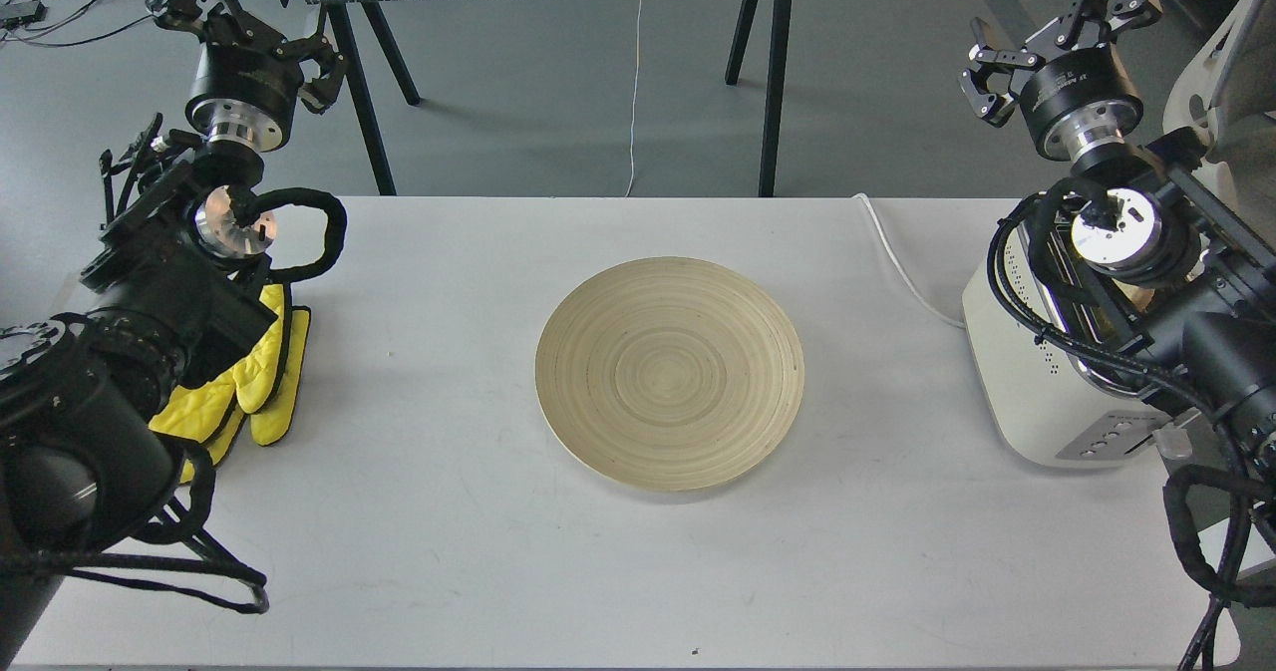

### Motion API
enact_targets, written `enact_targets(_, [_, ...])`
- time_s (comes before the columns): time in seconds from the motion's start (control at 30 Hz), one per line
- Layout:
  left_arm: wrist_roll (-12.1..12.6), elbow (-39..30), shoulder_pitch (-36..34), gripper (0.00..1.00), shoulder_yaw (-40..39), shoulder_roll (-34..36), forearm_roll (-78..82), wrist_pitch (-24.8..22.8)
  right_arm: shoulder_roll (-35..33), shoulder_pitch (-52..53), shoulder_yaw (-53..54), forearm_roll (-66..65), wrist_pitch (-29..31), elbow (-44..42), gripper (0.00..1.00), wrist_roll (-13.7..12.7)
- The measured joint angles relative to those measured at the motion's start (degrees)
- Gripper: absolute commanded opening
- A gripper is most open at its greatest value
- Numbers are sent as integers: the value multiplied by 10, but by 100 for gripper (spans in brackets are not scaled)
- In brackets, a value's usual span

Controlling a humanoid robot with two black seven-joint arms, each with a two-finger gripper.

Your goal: Put bread in toaster with right arm

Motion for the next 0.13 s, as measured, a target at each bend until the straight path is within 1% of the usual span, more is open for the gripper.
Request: enact_targets(0.13, [-1,0,0,100,0,0,0,0,-3,-1,1,1,13,-4,100,-3])
